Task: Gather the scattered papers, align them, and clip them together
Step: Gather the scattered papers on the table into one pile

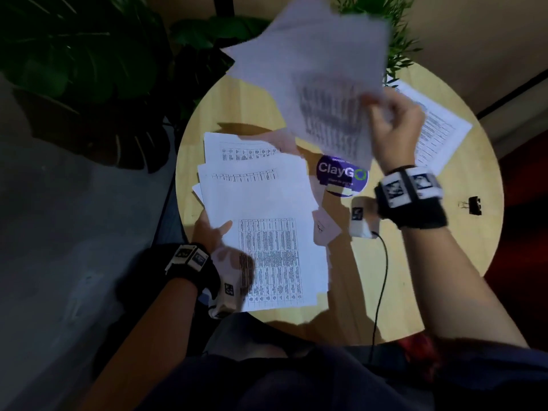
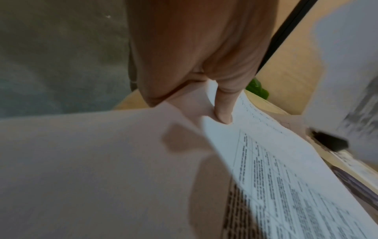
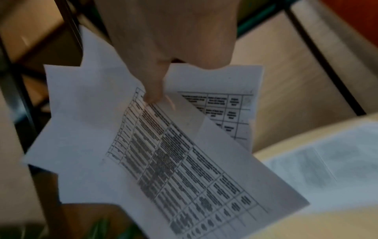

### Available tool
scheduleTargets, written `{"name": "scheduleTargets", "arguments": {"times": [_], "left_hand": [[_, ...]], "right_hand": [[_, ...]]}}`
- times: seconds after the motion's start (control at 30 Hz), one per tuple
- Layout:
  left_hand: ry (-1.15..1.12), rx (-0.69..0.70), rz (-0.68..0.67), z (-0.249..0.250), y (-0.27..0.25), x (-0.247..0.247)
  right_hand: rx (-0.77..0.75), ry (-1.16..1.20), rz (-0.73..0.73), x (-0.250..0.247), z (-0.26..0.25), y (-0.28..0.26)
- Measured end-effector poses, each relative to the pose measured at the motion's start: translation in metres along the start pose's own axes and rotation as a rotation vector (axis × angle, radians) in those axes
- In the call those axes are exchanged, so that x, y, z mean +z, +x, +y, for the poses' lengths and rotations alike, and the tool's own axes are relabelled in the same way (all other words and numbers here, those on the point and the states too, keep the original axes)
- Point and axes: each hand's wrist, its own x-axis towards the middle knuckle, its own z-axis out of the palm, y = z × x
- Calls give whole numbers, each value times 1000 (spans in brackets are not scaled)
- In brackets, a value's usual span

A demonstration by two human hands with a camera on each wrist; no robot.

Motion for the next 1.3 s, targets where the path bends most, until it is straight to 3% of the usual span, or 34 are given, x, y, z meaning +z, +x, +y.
{"name": "scheduleTargets", "arguments": {"times": [0.1,0.3,0.4,0.53,0.7,0.77,0.83,0.9,1.03,1.17,1.3], "left_hand": [[-106,41,39,17,-4,19],[-75,19,-8,47,16,53],[-95,28,-7,71,13,67],[-138,-70,-68,93,8,86],[-101,55,-85,84,1,102],[-37,104,-46,78,3,101],[-10,120,0,76,4,96],[-15,124,15,74,4,87],[-28,77,-6,62,12,65],[16,-6,-10,50,15,47],[-20,27,-104,45,13,33]], "right_hand": [[6,202,114,-49,-26,15],[356,223,70,-61,3,-16],[535,12,-72,-47,51,-46],[728,-255,-244,-25,113,-80],[665,-321,-557,9,115,-90],[549,-398,-524,7,113,-65],[432,-492,-381,-6,118,-30],[445,-706,-349,-30,133,1],[497,-944,-642,-68,174,23],[340,-1090,-865,-65,150,-4],[244,-1158,-1043,-45,119,-64]]}}
